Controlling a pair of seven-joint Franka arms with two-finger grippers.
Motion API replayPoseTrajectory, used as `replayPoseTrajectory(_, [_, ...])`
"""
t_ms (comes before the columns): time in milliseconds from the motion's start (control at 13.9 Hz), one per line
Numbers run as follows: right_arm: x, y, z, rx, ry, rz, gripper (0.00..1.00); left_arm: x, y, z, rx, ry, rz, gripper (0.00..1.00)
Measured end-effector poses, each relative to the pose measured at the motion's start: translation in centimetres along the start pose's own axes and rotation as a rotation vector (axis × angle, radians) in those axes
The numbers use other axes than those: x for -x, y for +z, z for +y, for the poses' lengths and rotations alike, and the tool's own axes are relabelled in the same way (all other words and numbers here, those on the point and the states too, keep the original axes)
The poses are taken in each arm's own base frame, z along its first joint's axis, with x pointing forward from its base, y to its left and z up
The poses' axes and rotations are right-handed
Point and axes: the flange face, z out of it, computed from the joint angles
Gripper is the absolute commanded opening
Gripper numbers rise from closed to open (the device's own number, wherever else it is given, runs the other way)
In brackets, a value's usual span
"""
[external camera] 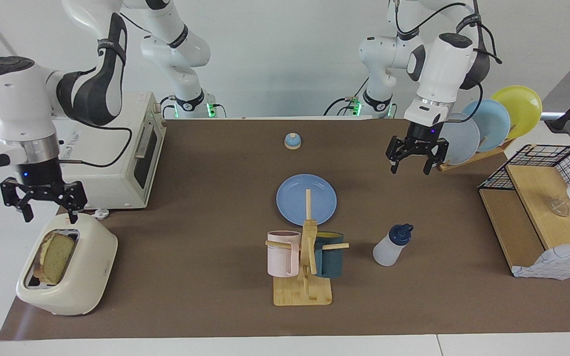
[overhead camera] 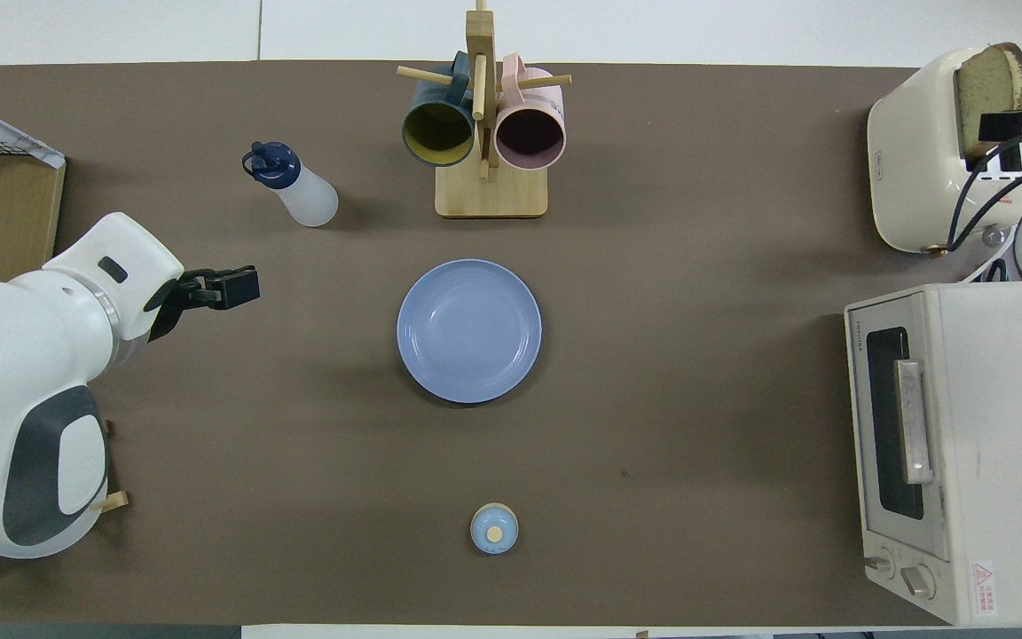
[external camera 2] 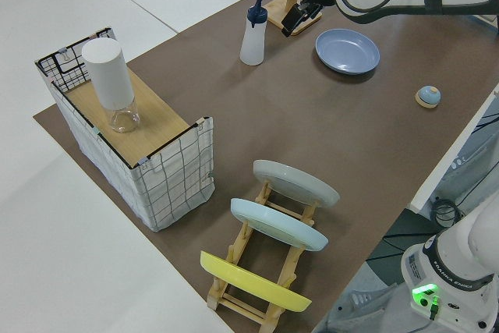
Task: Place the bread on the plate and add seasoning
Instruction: 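Reach the left gripper toward the blue-capped seasoning bottle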
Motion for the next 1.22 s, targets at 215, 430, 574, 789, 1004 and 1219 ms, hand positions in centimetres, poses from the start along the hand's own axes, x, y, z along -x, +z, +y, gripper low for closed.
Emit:
replayPoseTrajectory(215, [0.1,1.6,0.6,0.007,-0.015,0.012,0.70,2.0,2.1,0.4,0.019,0.012,0.090,1.00])
replayPoseTrajectory(430, [-0.1,1.4,0.7,0.011,-0.018,0.031,0.66,4.2,4.6,0.5,0.035,0.020,0.173,1.00])
replayPoseTrajectory(574, [-0.1,1.7,0.7,0.011,-0.024,0.032,0.54,5.3,6.5,1.1,0.049,0.034,0.220,1.00])
replayPoseTrajectory(789, [-0.3,1.9,0.7,0.015,-0.052,0.046,0.54,5.8,9.0,1.6,0.066,0.045,0.285,1.00])
replayPoseTrajectory(1004, [-0.4,1.7,0.7,0.016,-0.060,0.051,0.43,6.5,11.8,1.7,0.077,0.048,0.341,1.00])
replayPoseTrajectory(1219, [-0.6,1.5,0.8,0.019,-0.104,0.056,0.00,7.1,13.5,1.5,0.078,0.041,0.358,1.00])
